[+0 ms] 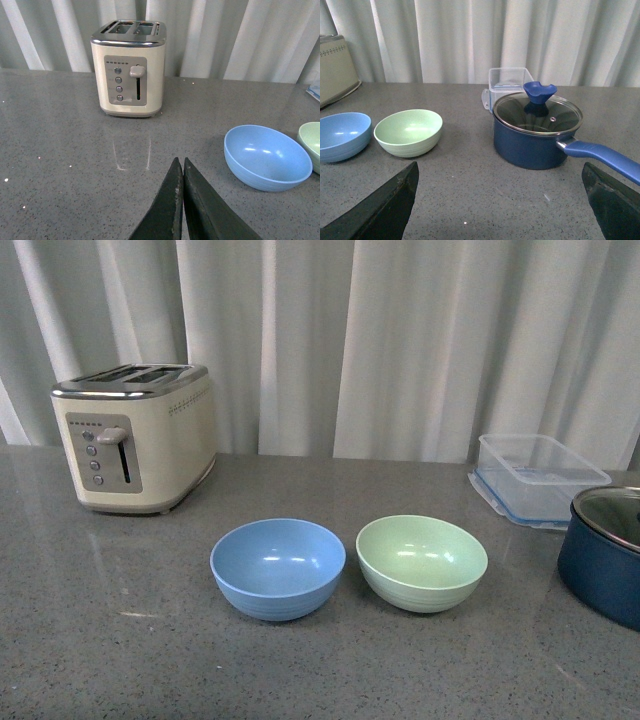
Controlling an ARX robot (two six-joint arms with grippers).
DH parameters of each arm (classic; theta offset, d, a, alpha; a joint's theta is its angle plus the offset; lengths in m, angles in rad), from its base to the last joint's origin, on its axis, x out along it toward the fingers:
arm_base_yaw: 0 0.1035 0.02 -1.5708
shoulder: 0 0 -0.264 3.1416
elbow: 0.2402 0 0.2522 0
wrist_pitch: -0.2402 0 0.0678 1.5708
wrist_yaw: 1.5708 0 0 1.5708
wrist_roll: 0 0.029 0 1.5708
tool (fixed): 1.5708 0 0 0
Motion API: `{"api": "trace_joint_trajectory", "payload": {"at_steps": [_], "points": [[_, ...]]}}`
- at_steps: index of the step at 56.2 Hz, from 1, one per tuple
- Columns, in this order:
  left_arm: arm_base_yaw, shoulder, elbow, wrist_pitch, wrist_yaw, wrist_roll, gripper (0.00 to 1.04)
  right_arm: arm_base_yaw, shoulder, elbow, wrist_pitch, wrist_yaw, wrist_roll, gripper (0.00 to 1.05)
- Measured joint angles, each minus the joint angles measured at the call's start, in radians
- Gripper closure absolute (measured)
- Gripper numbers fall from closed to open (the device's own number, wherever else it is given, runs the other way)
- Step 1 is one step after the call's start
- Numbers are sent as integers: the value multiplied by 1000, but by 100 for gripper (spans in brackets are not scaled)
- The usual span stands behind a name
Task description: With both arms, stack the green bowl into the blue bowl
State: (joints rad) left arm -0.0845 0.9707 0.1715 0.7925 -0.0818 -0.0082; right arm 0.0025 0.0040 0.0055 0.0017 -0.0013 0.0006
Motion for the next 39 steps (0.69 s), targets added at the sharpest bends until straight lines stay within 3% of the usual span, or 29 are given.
{"api": "trace_joint_trajectory", "payload": {"at_steps": [6, 11, 39], "points": [[50, -62, -36, -29, 72, 0, 101, 0, 0, 0, 0, 0, 0, 10], [82, -137, -70, -69, 75, 0, 101, 0, 0, 0, 0, 0, 0, 10], [82, -389, -150, -222, 80, 1, 101, 0, 0, 0, 0, 0, 0, 10]]}}
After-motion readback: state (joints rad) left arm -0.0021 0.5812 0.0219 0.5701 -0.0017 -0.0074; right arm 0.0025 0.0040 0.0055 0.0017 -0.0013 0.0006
